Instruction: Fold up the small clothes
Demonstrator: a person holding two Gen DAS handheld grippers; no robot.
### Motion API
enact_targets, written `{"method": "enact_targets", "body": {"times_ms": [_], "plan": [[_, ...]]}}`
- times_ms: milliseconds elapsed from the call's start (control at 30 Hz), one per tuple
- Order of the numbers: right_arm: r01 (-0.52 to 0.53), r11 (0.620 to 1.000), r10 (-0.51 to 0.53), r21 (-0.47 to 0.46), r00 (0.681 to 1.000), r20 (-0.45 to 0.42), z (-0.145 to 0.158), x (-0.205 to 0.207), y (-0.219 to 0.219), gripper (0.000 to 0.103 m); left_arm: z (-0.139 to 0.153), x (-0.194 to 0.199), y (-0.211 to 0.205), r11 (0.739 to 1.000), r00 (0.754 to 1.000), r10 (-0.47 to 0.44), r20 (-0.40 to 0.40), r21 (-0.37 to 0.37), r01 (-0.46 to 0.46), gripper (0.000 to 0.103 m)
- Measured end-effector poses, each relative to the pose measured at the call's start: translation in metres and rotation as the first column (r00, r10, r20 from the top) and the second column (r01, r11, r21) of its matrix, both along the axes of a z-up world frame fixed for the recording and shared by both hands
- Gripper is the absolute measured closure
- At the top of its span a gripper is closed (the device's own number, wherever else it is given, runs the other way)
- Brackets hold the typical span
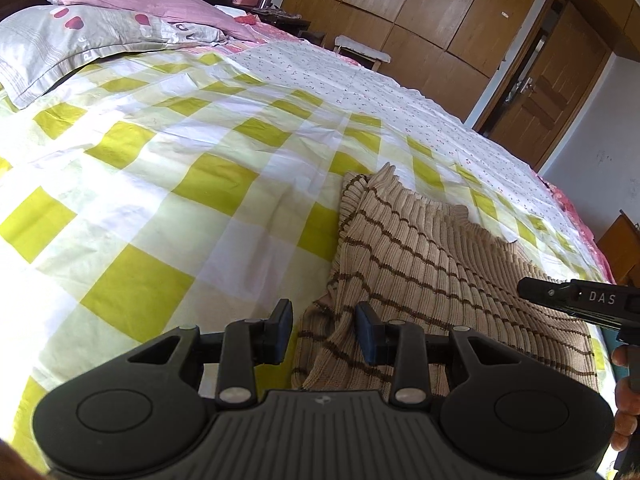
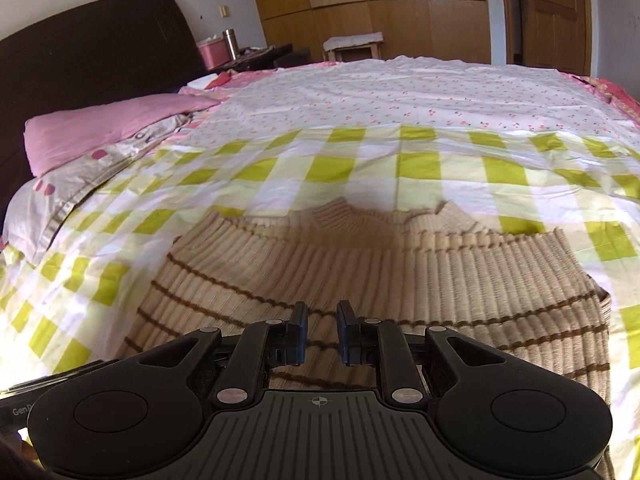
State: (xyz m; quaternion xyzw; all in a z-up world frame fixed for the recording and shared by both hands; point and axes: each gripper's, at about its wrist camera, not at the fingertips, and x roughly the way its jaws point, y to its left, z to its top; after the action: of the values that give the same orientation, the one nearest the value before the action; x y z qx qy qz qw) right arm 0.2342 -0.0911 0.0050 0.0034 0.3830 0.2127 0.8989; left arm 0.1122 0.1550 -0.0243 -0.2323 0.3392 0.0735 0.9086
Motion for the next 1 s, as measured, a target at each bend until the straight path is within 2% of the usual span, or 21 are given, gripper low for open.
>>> {"method": "enact_targets", "body": {"times_ms": [200,300,433,567,767,1000], "plan": [[-0.015,0.998,0.013,-0.059,0.999,-0.04,-0.02,-0.001,0.011,0.085,-0.01,0.003,0.002,1.0,0.999,-0.024,-0.041,-0.015,0.024,0.062],[-0.014,0.998,0.011,-0.064,0.999,-0.038,-0.015,-0.001,0.011,0.085,-0.009,0.002,0.0,0.999,0.999,-0.033,-0.039,-0.009,0.033,0.062],[-0.034,0.998,0.033,-0.059,0.999,-0.019,-0.002,-0.002,0.02,0.085,-0.004,-0.001,0.001,0.999,0.999,-0.033,-0.026,-0.038,0.032,0.062],[-0.076,0.996,0.076,-0.037,0.997,-0.022,0.008,0.002,0.041,0.079,-0.001,-0.009,0.002,0.997,1.0,-0.019,-0.019,-0.081,0.018,0.062],[-0.133,0.991,0.132,-0.022,0.99,-0.051,0.008,0.009,0.078,0.072,-0.002,-0.013,0.0,0.997,0.999,-0.026,-0.03,-0.066,0.024,0.062],[-0.165,0.985,0.162,-0.04,0.984,-0.073,0.005,0.021,0.112,0.068,-0.002,-0.012,0.003,0.998,0.999,-0.037,-0.028,-0.046,0.036,0.062]]}}
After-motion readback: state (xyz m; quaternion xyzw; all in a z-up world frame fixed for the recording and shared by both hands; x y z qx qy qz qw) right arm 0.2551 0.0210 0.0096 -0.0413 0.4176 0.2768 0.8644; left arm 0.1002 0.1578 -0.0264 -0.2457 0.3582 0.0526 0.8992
